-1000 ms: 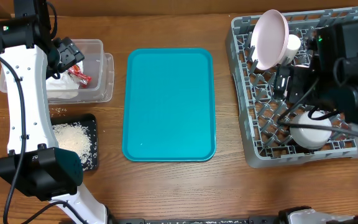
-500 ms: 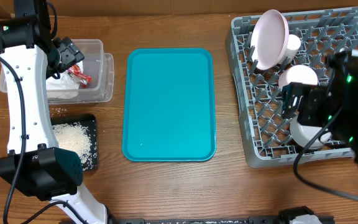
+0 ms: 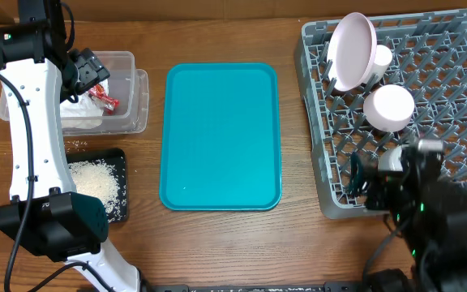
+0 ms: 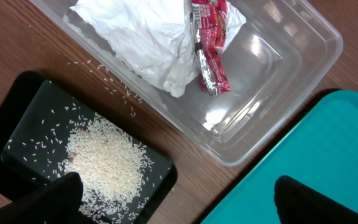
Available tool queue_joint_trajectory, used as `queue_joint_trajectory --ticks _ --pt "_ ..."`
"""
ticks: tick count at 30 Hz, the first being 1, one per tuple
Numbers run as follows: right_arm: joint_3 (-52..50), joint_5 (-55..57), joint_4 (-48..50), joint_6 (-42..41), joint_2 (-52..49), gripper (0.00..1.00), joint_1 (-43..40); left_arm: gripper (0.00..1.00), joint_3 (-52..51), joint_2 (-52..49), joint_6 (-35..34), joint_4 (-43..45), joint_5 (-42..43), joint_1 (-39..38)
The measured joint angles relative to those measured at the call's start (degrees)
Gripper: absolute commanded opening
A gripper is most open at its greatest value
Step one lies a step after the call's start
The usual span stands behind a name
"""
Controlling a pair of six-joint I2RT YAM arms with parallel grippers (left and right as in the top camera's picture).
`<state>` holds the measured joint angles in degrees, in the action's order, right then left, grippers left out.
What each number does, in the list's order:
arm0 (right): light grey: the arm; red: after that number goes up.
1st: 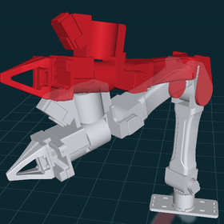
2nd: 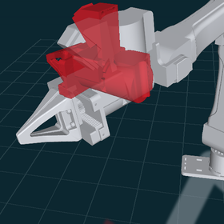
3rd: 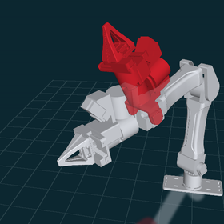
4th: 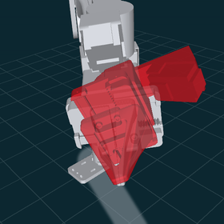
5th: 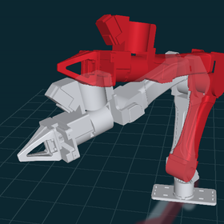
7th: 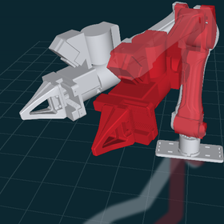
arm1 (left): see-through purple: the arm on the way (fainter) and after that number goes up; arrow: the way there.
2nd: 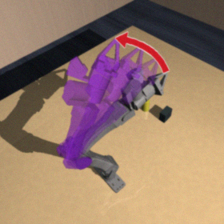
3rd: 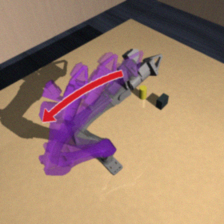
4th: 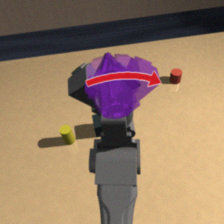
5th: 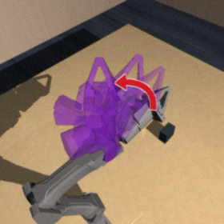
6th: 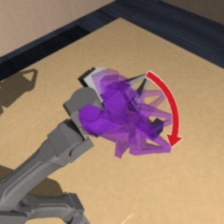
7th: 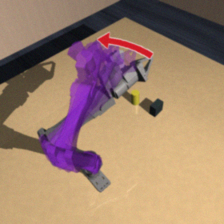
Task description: Sort waste into correct bins and load items into the dishwasher
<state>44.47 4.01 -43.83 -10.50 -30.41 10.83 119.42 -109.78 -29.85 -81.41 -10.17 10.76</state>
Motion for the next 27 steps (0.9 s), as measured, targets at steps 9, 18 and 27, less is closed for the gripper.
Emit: queue_joint_trajectory --ticks 9,18,27 --pt "-20.13 -0.9 15.19 0.04 17.09 1.0 -1.57 1.0 0.0 0.0 0.0 0.0 0.02 0.0" --pt "-31.78 -1.03 25.99 0.07 25.94 1.0 -1.75 1.0 0.0 0.0 0.0 0.0 0.0 0.0" --pt "-39.06 -1.05 35.69 0.09 29.57 1.0 -1.88 1.0 0.0 0.0 0.0 -0.02 0.02 0.0"
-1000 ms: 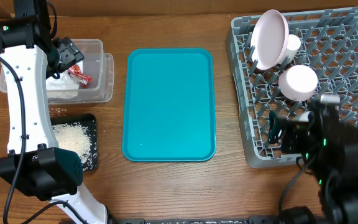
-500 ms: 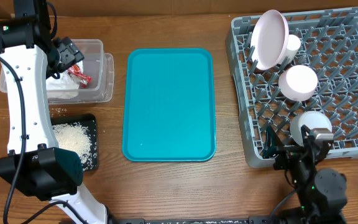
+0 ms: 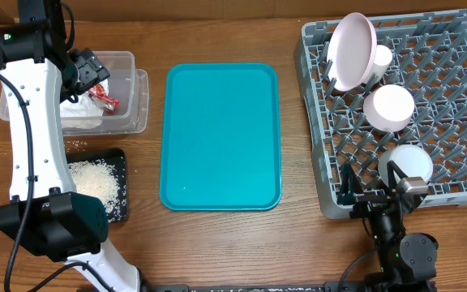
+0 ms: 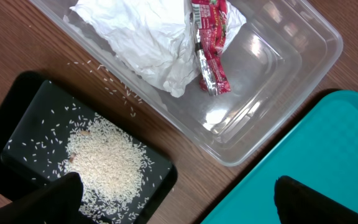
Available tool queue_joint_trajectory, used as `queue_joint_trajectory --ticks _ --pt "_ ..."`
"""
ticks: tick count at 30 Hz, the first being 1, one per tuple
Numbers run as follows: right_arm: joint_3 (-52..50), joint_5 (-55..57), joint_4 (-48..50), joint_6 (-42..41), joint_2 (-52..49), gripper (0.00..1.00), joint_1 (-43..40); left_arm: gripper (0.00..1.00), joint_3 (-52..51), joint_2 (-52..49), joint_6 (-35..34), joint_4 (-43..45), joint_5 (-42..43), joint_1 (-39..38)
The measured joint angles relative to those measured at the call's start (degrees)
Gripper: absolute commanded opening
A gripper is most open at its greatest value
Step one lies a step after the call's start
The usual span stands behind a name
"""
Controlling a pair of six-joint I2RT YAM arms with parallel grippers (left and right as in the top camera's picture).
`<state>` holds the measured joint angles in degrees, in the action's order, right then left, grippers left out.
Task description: Sort waste into correct bins and load items into the dishwasher
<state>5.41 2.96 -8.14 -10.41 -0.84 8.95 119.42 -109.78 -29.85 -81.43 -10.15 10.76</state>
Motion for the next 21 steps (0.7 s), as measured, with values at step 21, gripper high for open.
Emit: queue_joint_trajectory --ticks 21 --pt "-4.35 0.0 5.05 4.57 0.0 1.0 -8.59 1.0 0.0 0.0 0.0 0.02 0.0 0.0"
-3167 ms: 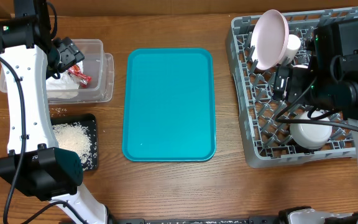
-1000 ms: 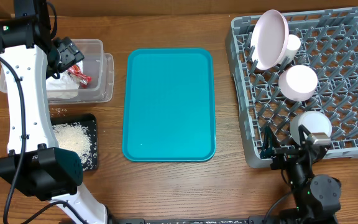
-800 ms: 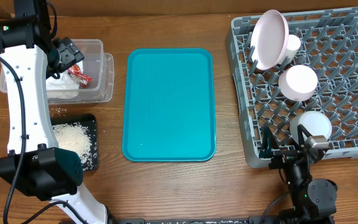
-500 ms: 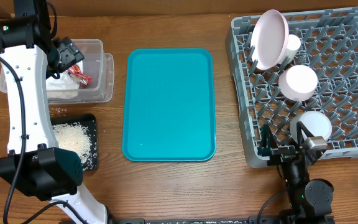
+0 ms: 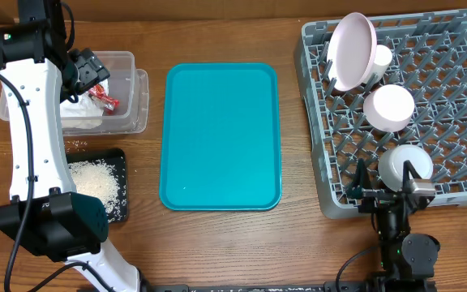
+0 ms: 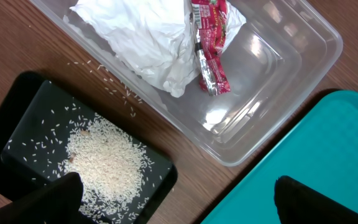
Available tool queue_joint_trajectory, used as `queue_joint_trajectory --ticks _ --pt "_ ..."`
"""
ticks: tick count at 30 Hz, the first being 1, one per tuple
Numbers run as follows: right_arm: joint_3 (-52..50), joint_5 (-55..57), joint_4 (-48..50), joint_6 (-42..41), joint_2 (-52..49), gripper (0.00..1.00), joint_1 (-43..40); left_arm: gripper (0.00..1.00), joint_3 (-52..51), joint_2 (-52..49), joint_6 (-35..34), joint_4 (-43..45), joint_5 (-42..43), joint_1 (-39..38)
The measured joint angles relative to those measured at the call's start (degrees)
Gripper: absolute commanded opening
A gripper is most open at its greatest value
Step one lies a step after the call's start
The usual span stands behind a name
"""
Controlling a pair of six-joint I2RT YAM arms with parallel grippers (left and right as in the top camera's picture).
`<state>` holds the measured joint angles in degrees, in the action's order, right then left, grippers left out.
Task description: Sort waste into correct bins and load items into the dishwasher
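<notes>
My left gripper (image 6: 176, 199) hangs open and holds nothing; its dark fingertips (image 6: 48, 199) show at the bottom corners of the left wrist view. In the overhead view the left gripper (image 5: 87, 69) is over the clear bin (image 5: 140, 101). The bin holds crumpled white paper (image 6: 148, 37) and a red wrapper (image 6: 209, 43). The grey dish rack (image 5: 460, 97) carries a pink bowl (image 5: 353, 50) and three white cups, one (image 5: 389, 107) mid-rack and one (image 5: 405, 162) near the front. My right gripper (image 5: 387, 180) stands open at the rack's front edge, just before that front cup.
A black tray (image 5: 118, 158) with a heap of rice (image 6: 107, 165) lies at the front left, with loose grains on the wood beside it. A teal tray (image 5: 221, 138) with nothing on it lies in the middle, between the bins and the rack.
My right gripper has shifted a little to the right along the rack's front edge, closer to the front white cup. The left arm and all objects are unmoved.
At first my right arm reached over the front of the rack, covering the spot where the front cup stands. Then it was back at the table's front edge, open, with the white cup showing in the rack. Now it sits slightly further right.
</notes>
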<state>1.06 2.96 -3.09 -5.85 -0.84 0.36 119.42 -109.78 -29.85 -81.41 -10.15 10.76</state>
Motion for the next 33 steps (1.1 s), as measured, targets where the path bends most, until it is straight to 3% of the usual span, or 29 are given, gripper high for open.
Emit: queue_joint_trajectory --ticks 13,33 --pt "0.0 -1.29 -1.75 7.32 0.0 1.0 -1.77 1.0 0.0 0.0 0.0 -0.02 0.0 0.0" --pt "0.0 -2.75 -2.05 7.54 0.0 1.0 -1.77 1.0 0.0 0.0 0.0 0.0 0.0 0.0"
